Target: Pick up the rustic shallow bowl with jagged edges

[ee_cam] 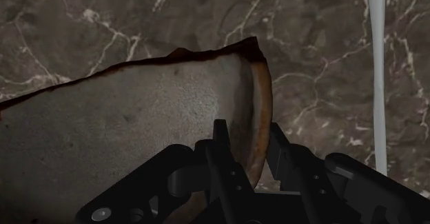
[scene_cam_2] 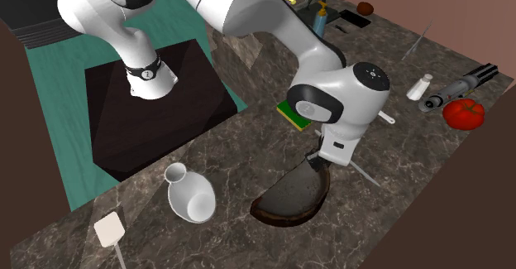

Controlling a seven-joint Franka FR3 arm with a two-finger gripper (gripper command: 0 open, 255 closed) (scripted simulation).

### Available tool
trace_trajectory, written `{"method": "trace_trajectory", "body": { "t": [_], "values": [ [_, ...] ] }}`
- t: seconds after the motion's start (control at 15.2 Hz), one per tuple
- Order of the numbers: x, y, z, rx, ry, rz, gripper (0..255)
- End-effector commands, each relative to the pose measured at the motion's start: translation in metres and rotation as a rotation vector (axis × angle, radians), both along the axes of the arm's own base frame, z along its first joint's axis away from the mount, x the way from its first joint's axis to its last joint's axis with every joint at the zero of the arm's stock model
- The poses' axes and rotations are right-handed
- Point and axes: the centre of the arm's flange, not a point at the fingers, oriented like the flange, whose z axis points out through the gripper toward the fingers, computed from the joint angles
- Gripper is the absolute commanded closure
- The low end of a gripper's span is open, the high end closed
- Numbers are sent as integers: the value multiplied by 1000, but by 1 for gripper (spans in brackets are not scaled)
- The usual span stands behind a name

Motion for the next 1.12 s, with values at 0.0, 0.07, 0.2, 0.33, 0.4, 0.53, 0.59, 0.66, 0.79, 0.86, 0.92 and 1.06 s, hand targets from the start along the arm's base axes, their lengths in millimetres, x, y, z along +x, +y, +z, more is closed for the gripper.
{"method": "trace_trajectory", "body": {
  "t": [0.0, 0.07, 0.2, 0.33, 0.4, 0.53, 0.59, 0.66, 0.79, 0.86, 0.92, 1.06],
  "values": [
    [0, 0, 0, 0, 0, 0, 255],
    [0, -1, 0, 0, 0, 0, 255],
    [0, -1, 10, 0, 0, 0, 255],
    [0, -1, 21, 0, 0, 0, 255],
    [0, -1, 26, 0, 0, 0, 255],
    [0, -1, 37, 0, 0, 0, 255],
    [0, -1, 42, 0, 0, 0, 255],
    [0, -1, 47, 0, 0, 0, 255],
    [0, -1, 58, 0, 0, 0, 255],
    [0, -1, 63, 0, 0, 0, 255],
    [0, -1, 68, 0, 0, 0, 255],
    [0, -1, 79, 0, 0, 0, 255]
  ]
}}
